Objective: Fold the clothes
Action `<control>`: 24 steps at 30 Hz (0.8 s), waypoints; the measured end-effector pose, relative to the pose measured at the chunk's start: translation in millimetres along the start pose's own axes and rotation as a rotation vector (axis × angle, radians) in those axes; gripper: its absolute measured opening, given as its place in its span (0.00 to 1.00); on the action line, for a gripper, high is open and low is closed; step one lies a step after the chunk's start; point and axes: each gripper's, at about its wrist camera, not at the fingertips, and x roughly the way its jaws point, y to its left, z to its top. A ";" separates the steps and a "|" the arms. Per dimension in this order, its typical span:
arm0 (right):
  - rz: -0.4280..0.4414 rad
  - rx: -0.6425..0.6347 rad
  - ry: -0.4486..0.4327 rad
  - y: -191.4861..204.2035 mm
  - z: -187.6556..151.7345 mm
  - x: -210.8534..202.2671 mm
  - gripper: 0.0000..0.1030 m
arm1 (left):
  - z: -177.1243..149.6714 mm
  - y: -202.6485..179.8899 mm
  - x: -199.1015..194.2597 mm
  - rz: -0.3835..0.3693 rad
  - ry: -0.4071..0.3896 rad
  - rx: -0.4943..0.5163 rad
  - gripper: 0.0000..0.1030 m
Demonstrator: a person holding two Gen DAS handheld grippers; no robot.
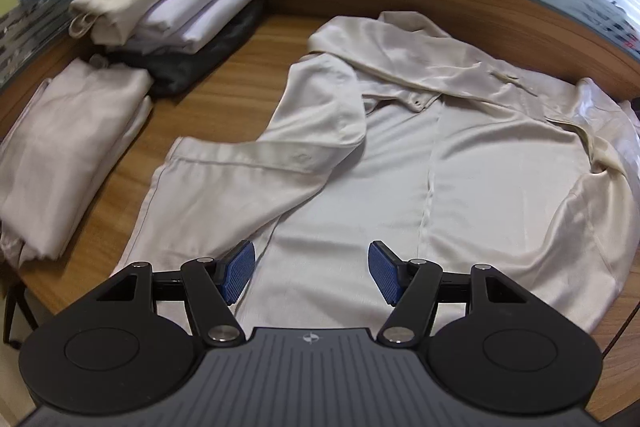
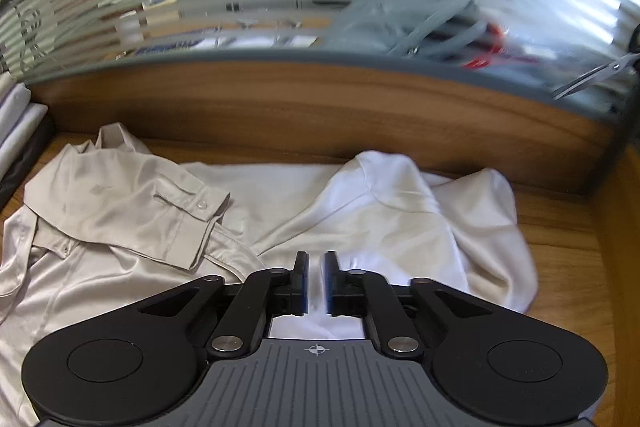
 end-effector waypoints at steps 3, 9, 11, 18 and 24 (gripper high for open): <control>0.017 0.010 0.006 -1.5 -3.8 -6.8 0.23 | -3.0 -3.3 1.8 0.001 0.015 0.007 0.67; 0.039 0.044 0.054 -6.8 -37.3 -25.8 0.23 | -1.7 -14.5 10.4 -0.019 0.032 0.045 0.67; 0.035 0.079 0.074 -12.7 -55.0 -29.5 0.23 | 0.9 -19.6 13.3 -0.032 0.033 0.065 0.67; 0.026 0.188 0.162 -19.0 -107.6 -27.3 0.23 | 7.8 -34.3 21.3 -0.069 0.036 0.132 0.67; 0.000 0.195 0.197 -0.2 -127.8 -8.3 0.30 | 13.7 -36.8 22.5 -0.087 0.026 0.169 0.67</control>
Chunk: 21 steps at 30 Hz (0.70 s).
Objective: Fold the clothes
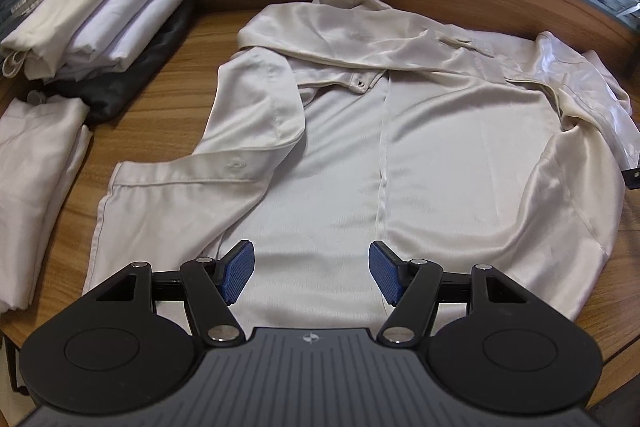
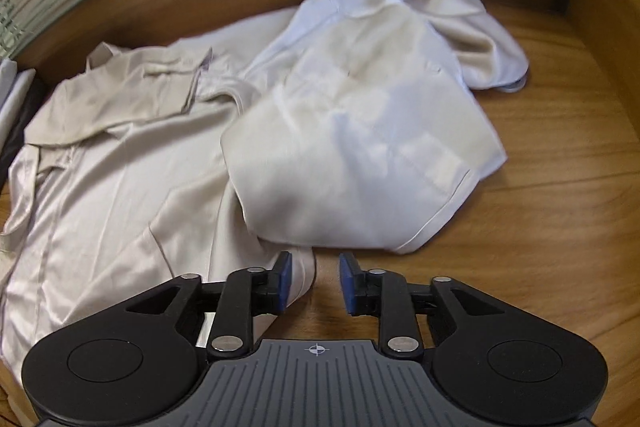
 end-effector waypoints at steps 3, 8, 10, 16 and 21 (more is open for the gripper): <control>-0.025 -0.023 -0.001 10.1 -4.9 8.5 0.30 | 2.9 2.9 -1.2 0.000 -0.005 0.005 0.67; -0.068 -0.054 -0.017 24.4 -10.2 15.0 0.30 | 4.5 9.4 -5.7 -0.001 -0.013 0.001 0.67; -0.089 -0.083 -0.022 31.3 -11.5 16.1 0.24 | 3.7 11.5 -8.0 -0.002 -0.018 0.003 0.67; -0.124 -0.081 -0.033 42.3 -16.6 13.5 0.03 | -0.7 18.6 -12.6 -0.029 -0.028 0.071 0.67; -0.167 0.028 -0.093 34.5 -32.7 -19.7 0.03 | -0.2 21.8 -9.3 -0.078 -0.031 0.144 0.68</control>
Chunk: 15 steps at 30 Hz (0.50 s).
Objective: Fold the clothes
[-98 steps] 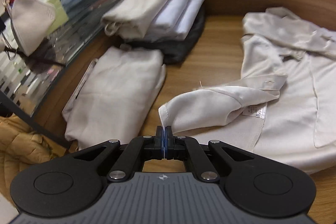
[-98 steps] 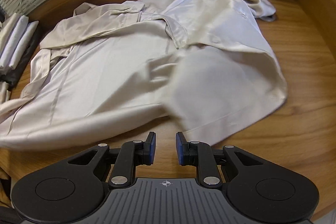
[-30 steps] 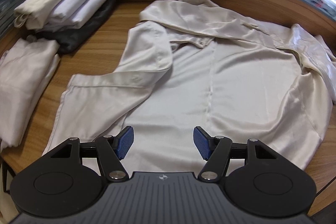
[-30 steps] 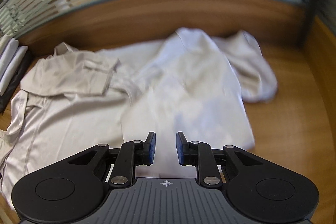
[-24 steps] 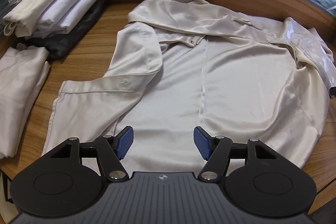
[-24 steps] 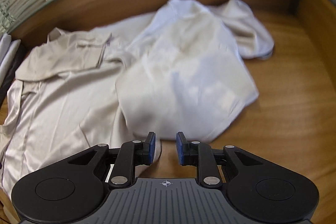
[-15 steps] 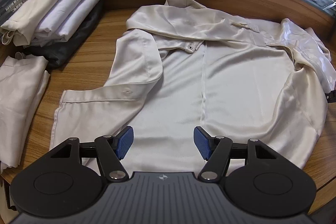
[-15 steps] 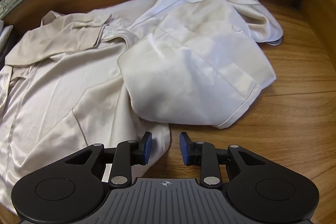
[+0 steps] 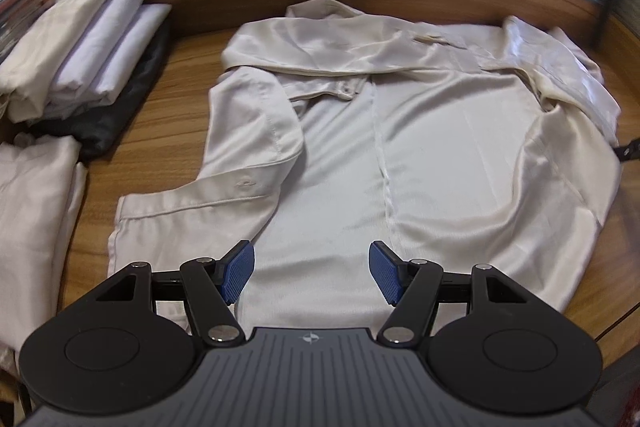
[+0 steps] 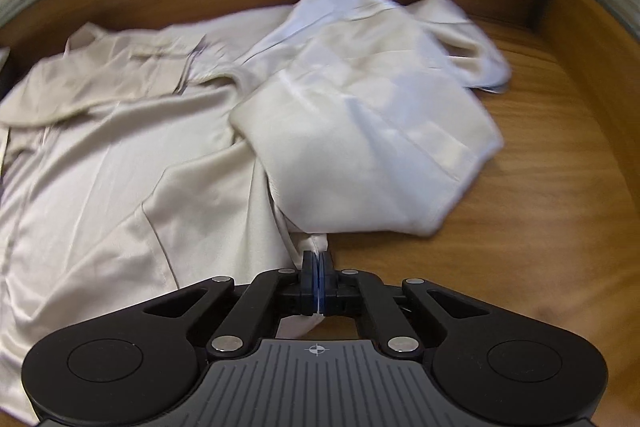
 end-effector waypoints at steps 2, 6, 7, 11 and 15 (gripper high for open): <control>-0.036 0.047 -0.025 -7.9 -10.2 -20.3 0.03 | 1.7 -1.7 4.2 -0.030 0.001 0.035 0.68; -0.098 0.169 -0.043 -21.4 -40.3 -60.4 0.03 | 8.8 -11.8 14.0 -0.094 -0.005 0.116 0.67; -0.110 0.201 -0.041 -24.0 -49.3 -70.1 0.03 | 11.4 -15.7 16.3 -0.107 -0.009 0.137 0.68; -0.137 0.351 -0.007 -35.7 -90.8 -104.8 0.03 | 21.7 -28.7 24.7 -0.168 -0.018 0.202 0.68; -0.150 0.488 0.055 -41.5 -128.6 -119.1 0.03 | 29.9 -42.6 32.6 -0.213 -0.026 0.271 0.68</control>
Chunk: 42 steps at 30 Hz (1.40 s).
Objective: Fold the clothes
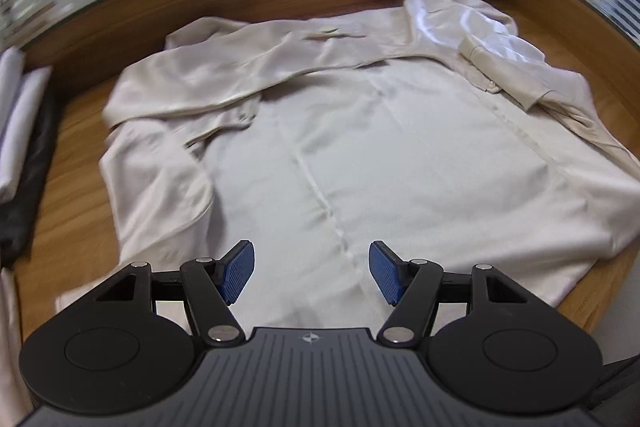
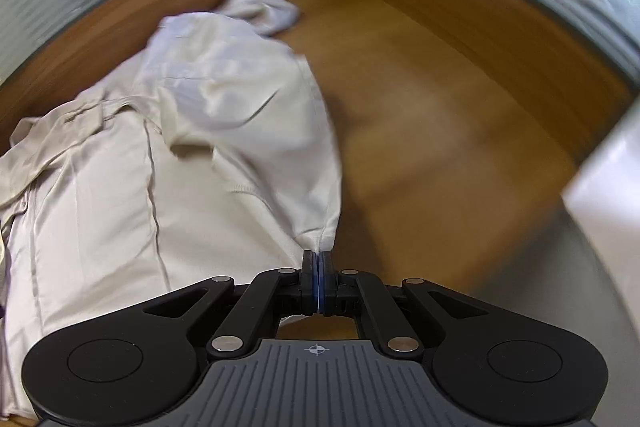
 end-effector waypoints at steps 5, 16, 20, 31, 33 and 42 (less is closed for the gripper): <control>-0.038 0.091 0.073 -15.6 -19.0 7.6 0.05 | 7.5 -5.5 8.2 -0.010 0.001 0.038 0.68; 0.098 -0.117 -0.009 -5.4 29.0 17.9 0.17 | -23.7 -6.0 -14.5 -0.017 0.037 -0.064 0.69; 0.231 -0.311 0.004 23.0 40.2 29.1 0.17 | -48.5 -15.1 -27.6 -0.026 0.058 -0.082 0.70; 0.527 -0.864 0.128 100.8 -4.7 37.3 0.24 | -109.6 -58.3 -42.9 0.016 0.102 -0.037 0.70; 0.539 -0.935 0.143 110.1 -17.6 36.7 0.32 | -114.8 -65.4 -42.0 0.039 0.091 -0.010 0.70; 0.400 -1.048 0.080 130.0 -66.5 40.2 0.30 | -128.4 -72.6 -29.2 0.015 0.052 0.096 0.13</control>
